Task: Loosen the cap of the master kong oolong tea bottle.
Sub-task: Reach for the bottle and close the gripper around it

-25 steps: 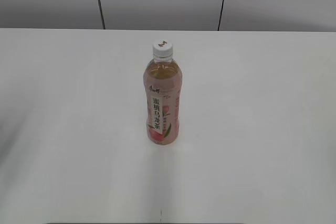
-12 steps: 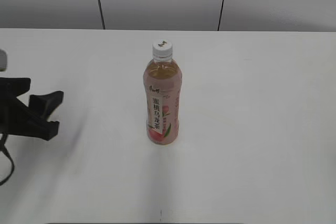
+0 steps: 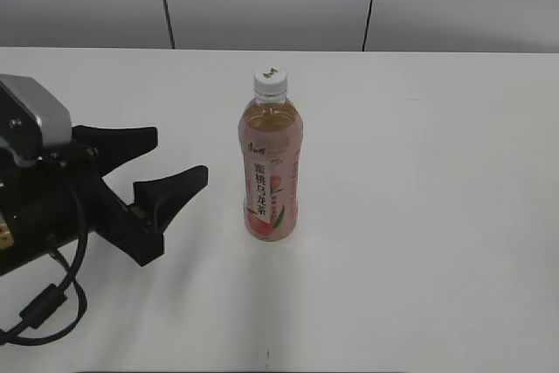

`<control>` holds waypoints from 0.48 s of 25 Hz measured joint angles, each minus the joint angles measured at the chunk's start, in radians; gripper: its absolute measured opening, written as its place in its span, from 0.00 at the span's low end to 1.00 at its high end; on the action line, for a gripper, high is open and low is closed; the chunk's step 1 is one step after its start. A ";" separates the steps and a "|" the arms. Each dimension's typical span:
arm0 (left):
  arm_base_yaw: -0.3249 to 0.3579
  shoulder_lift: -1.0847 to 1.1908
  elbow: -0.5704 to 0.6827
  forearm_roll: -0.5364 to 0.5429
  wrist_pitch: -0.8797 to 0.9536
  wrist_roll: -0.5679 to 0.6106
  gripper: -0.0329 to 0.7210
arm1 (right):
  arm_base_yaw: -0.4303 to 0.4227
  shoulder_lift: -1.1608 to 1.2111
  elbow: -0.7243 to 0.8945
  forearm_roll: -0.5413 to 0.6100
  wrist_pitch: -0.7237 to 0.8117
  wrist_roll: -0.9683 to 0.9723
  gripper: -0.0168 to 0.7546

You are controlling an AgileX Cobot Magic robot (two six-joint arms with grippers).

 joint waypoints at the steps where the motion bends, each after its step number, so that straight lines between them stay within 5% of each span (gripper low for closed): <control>1: 0.000 0.027 0.000 0.007 -0.040 -0.001 0.73 | 0.000 0.000 0.000 0.000 0.000 0.000 0.67; 12: 0.000 0.329 -0.061 0.155 -0.147 -0.008 0.76 | 0.000 0.000 0.000 0.000 0.000 0.000 0.67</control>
